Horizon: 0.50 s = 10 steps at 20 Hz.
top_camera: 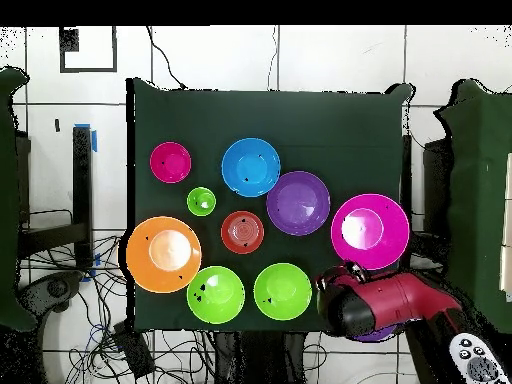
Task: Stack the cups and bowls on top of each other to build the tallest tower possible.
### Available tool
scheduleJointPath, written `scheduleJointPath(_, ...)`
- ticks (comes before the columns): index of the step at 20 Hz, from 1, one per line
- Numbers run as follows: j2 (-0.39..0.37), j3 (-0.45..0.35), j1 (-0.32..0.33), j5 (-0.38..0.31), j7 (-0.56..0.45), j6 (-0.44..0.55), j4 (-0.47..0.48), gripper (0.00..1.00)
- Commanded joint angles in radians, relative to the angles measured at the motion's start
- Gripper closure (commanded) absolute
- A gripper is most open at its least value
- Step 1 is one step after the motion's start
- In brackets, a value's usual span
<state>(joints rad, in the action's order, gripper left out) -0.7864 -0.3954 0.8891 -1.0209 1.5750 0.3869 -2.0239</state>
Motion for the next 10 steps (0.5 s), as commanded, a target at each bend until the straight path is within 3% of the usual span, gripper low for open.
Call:
scheduleJointPath(1,-0.025,-0.094,0.011,0.02,-0.122,0.037,0.032,0.0)
scheduleJointPath(6,-0.018,-0.108,0.017,0.022,-0.13,0.049,0.042,0.0)
scheduleJointPath(10,0.047,-0.075,-0.005,-0.018,-0.06,0.006,0.052,0.0)
